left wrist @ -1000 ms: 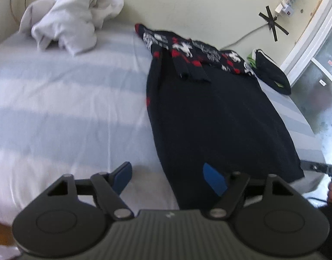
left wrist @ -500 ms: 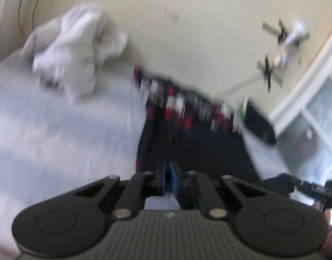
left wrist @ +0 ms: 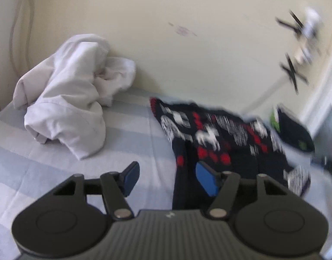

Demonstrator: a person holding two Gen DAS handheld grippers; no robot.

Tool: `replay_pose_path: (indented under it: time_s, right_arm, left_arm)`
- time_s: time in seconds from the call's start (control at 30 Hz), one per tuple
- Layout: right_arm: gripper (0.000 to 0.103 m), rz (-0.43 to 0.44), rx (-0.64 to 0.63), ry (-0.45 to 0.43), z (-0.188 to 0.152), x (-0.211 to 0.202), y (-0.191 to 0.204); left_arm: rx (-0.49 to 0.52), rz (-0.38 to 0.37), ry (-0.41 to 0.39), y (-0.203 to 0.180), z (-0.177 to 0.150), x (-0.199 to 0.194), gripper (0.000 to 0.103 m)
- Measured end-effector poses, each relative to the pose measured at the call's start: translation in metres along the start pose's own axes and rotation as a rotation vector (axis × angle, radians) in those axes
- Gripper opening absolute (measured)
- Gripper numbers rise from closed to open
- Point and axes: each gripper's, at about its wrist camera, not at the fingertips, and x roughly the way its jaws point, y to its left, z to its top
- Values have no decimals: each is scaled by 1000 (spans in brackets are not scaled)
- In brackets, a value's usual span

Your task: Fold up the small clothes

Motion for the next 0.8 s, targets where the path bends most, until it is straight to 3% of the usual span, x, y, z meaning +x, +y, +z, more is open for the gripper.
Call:
replay_pose_path:
  time_s: [0.2, 0.27, 0.3, 0.37, 0.4, 0.43, 0.47, 0.5, 0.53, 0.57, 0.63, 0.7, 0.73, 0.8]
  right_arm:
    - [50, 31, -184, 38, -2, 2, 32]
    - [52, -9, -226, 45, 0, 21, 38]
    - [52, -20, -228, 56, 0, 34, 39]
    - [55, -43, -220, 97, -1, 56, 35]
    - [55, -63, -222, 117, -2, 63, 33]
    - [55, -84, -220, 142, -5, 70, 30]
    - [54, -94, -212, 165, -7, 74, 27]
    - [53, -95, -208, 181, -11, 77, 25]
    - [38, -101, -224, 171, -13, 75, 26]
    - [6, -106, -246, 166, -15, 73, 27]
    - [7, -110, -241, 144, -15, 63, 32]
    - [7, -117, -255, 65, -12, 45, 37]
    - [7, -107, -244, 6, -10, 32, 39]
    - [7, -116, -201, -76, -9, 11, 38]
  left_arm:
    - [211, -33, 39, -34, -9, 9, 59]
    - [255, -93, 57, -44, -9, 14, 67]
    - [285, -122, 77, -49, -12, 18, 76]
    - [342, -141, 118, -61, -21, 25, 77]
    - [368, -153, 145, -67, -27, 29, 65]
    - [387, -169, 163, -71, -33, 30, 35]
    - [408, -179, 176, -75, -37, 31, 18]
    - [429, -166, 176, -79, -42, 29, 10]
    - [434, -143, 151, -80, -43, 25, 10]
    - [423, -131, 115, -78, -41, 20, 10]
    - [332, -112, -12, -63, -30, -1, 10]
    - [154, -90, -153, -33, -18, -18, 10]
    - [52, -51, -191, -17, -16, -18, 10]
    - [-45, 92, -158, 1, -13, 4, 9]
